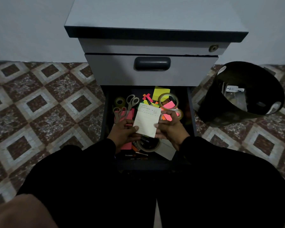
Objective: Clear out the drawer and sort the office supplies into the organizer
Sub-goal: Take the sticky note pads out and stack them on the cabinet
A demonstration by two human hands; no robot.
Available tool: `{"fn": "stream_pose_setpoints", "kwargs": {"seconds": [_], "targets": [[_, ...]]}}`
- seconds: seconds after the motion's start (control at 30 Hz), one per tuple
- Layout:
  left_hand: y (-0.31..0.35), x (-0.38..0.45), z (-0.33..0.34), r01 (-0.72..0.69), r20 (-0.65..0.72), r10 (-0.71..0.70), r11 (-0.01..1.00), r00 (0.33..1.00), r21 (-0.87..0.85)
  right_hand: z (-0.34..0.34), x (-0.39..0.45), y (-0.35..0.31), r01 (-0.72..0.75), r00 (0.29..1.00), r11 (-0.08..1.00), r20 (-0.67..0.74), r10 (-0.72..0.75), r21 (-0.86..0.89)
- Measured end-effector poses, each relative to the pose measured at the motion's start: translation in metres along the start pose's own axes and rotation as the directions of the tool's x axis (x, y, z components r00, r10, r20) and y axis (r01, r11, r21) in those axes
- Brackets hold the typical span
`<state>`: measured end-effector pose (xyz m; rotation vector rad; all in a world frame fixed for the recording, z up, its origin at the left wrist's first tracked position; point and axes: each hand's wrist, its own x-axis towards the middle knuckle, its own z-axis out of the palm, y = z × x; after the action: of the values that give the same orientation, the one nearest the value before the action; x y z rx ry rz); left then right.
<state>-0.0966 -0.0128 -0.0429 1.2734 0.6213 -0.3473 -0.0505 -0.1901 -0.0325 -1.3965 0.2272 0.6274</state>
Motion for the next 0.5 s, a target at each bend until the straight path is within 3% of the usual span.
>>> {"fn": "stream_pose_setpoints", "kwargs": {"seconds": [0.2,0.33,0.5], "targets": [[-0.008,0.005,0.006,0.023,0.017,-0.023,0.999,1.000,-0.030,0.004,0.006,0.012,0.149,0.986,0.987,-0.071,-0.153,-0.057],[-0.014,0.009,0.006,0.012,-0.001,-0.012,0.992,1.000,0.124,-0.003,0.011,0.014,0.147,0.988,0.982,-0.037,-0.152,-0.123],[-0.014,0.026,-0.008,-0.084,-0.160,0.155,0.921,0.975,0.380,-0.018,0.019,0.014,0.092,0.992,0.977,-0.062,-0.106,-0.192]]}}
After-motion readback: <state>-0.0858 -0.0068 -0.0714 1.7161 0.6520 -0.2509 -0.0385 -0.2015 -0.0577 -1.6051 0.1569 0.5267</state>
